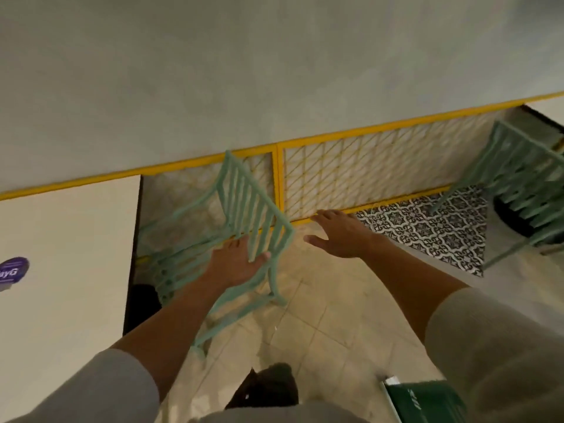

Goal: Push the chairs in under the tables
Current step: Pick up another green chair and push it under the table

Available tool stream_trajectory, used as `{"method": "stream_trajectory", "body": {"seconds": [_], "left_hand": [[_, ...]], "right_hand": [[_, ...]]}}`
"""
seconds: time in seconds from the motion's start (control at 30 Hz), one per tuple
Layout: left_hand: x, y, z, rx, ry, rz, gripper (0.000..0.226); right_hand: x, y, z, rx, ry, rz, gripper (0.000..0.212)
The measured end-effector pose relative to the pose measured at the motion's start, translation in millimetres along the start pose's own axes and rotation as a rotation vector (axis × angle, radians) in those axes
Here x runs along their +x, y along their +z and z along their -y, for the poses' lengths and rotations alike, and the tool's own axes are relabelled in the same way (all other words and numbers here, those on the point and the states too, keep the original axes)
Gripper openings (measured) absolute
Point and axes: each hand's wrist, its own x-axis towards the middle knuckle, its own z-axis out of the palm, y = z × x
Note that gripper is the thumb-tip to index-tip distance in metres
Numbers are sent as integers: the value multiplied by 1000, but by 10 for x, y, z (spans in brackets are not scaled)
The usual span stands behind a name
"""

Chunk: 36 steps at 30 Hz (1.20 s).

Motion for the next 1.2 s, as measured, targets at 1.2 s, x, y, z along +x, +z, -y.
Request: {"method": "stream_trajectory", "body": {"seconds": [1.2], "left_hand": [[3379, 398, 82, -1002, -997, -177, 101]], "right_hand": [[6046, 278, 755, -888, -1269, 554, 65]]}}
